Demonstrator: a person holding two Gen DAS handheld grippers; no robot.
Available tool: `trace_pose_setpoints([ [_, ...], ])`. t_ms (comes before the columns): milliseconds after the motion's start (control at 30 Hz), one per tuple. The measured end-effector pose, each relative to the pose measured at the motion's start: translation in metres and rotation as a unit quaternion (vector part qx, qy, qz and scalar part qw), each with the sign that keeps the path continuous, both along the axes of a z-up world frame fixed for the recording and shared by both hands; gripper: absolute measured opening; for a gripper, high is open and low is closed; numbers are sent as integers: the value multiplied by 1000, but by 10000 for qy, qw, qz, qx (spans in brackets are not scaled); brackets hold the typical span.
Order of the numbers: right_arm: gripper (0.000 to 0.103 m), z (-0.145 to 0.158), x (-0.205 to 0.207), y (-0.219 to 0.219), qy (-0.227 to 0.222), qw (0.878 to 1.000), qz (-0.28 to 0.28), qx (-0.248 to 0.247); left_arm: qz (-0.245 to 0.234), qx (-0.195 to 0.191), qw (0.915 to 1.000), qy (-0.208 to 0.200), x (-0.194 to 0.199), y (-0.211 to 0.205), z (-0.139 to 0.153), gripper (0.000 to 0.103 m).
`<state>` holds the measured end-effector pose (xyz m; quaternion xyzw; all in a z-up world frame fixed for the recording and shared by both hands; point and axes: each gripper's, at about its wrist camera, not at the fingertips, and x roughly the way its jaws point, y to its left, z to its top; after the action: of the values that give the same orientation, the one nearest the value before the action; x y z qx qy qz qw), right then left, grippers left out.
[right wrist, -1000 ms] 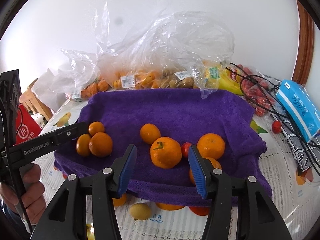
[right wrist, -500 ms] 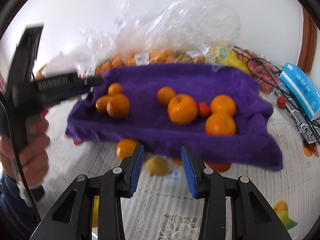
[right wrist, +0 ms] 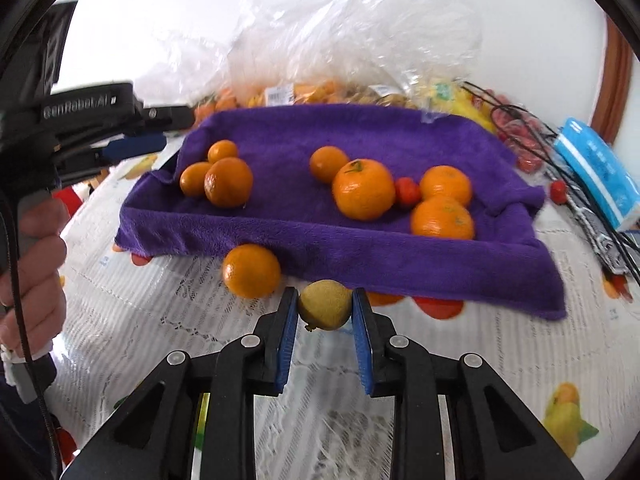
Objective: Organize fruits
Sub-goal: 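Grasp a small yellow-brown fruit with the right tool while the left grasps an orange, then lift the yellow-brown fruit with the right tool while the left lifts its orange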
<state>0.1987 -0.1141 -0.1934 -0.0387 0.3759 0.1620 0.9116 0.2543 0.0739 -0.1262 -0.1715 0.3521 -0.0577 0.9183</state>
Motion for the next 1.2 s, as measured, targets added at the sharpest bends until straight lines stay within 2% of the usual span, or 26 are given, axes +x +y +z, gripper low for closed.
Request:
trace_pose_setpoints([
  [200, 27, 10, -20, -37, -105, 9993, -349, -29, -325, -43, 9994, 113, -26, -19, -4, 43],
  [367, 27, 10, -30, -70, -84, 9977, -674, 50, -640, 177, 9974, 262, -47, -48, -21, 43],
  [533, 27, 3, -37, -83, -262, 9964, -802, -83, -796, 384, 9942, 611, -43, -76, -41, 43],
  [667, 27, -4, -36, -85, -188, 9973, -705, 23, -619, 582, 9933, 781, -33, -86, -53, 42],
  [767, 27, -3, -35, -88, -191, 9974, -674, 184, -575, 449, 9936, 865, -28, -86, -57, 41],
  [900, 27, -8, -30, -88, -8, 9977, -631, 251, -427, 545, 9944, 797, -25, -91, -59, 40],
  [967, 27, -11, -28, -87, 86, 9979, -570, 308, -357, 663, 9945, 734, -25, -94, -60, 34],
  [1200, 27, -15, -24, -83, 217, 9978, -593, 205, -292, 872, 9937, 643, -25, -98, -60, 34],
])
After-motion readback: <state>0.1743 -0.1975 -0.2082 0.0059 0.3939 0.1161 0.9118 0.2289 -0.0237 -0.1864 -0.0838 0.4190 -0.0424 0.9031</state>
